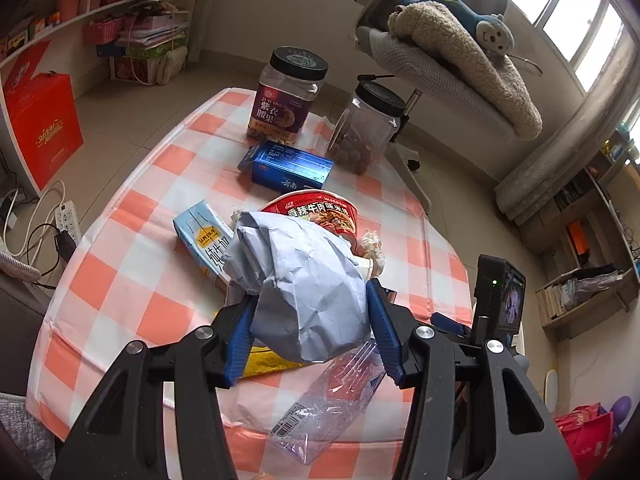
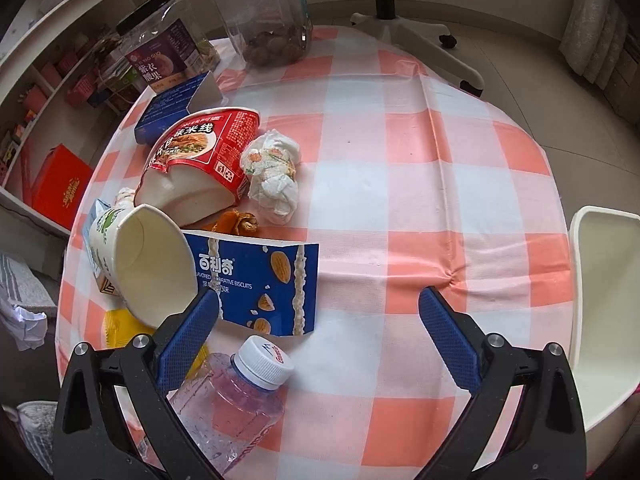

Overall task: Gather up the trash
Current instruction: 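Grasp the crumpled white plastic bag with the left gripper while the right gripper approaches the paper cup, then grasp the white paper cup with the right gripper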

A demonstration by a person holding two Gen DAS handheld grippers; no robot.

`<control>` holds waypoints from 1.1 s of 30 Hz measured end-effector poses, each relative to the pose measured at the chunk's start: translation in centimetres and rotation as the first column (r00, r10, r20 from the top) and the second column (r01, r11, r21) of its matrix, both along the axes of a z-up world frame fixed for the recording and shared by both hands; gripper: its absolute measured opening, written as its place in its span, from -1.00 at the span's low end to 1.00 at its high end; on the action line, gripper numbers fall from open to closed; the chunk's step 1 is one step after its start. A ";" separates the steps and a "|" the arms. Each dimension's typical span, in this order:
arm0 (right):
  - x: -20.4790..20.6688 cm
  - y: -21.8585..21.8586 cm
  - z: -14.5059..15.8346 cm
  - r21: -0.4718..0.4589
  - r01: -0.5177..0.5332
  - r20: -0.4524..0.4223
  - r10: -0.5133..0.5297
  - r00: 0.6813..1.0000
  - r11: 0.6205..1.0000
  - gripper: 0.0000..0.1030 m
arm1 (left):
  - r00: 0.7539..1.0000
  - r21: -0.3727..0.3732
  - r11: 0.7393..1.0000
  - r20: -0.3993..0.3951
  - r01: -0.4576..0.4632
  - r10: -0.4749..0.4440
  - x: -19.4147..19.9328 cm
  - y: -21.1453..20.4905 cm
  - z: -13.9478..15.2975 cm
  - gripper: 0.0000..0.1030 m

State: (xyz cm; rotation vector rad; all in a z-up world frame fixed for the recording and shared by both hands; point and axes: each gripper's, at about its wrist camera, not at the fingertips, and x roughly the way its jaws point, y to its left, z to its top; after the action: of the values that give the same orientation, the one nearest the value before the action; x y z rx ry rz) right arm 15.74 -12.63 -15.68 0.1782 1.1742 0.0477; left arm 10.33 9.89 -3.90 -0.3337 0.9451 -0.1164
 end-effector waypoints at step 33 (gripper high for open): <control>-1.5 7.8 4.5 0.071 -0.358 0.256 0.330 0.908 0.931 -0.52 | 0.996 0.032 0.996 0.034 -0.081 0.079 -0.7 2.7 0.3 0.01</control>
State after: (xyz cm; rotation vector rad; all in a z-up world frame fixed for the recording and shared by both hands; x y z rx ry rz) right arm 14.29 -4.84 -11.17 0.0621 0.9484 0.4410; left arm 9.65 12.62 -3.59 -0.3379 0.8990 -0.0329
